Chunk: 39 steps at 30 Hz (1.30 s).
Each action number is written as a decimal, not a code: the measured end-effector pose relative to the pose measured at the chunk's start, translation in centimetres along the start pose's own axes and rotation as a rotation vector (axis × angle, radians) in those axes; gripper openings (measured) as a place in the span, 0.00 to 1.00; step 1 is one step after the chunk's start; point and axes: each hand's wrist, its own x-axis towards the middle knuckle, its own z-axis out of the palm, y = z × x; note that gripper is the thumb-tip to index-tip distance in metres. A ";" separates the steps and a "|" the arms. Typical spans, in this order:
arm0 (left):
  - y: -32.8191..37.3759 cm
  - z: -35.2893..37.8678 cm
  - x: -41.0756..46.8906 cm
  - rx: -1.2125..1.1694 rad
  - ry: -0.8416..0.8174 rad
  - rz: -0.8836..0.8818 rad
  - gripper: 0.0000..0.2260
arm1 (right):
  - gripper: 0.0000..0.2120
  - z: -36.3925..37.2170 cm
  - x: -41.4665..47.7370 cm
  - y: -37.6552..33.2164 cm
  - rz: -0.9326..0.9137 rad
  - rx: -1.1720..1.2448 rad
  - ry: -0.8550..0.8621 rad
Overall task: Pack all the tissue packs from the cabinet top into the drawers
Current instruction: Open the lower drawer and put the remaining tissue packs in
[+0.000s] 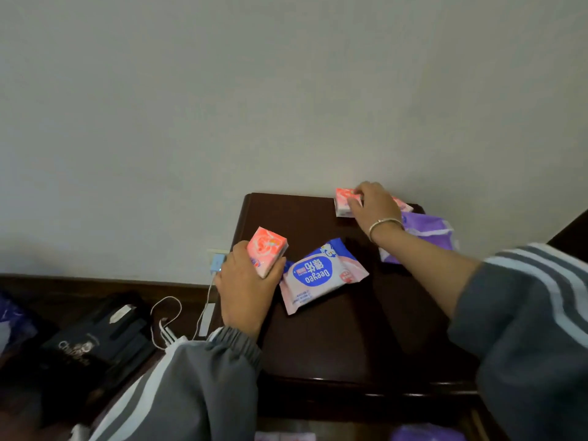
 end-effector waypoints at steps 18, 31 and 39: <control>-0.8 0.0 0.3 -0.006 0.169 -0.112 0.25 | 0.21 0.0 -1.0 -4.0 0.241 0.615 0.211; 0.3 -7.1 -8.0 -0.434 0.156 -0.017 0.22 | 0.12 -6.5 -29.1 1.2 0.361 0.996 -0.197; -2.5 -11.8 -18.8 -0.539 -0.004 -0.128 0.25 | 0.18 0.0 -36.3 -1.3 0.479 0.874 -0.489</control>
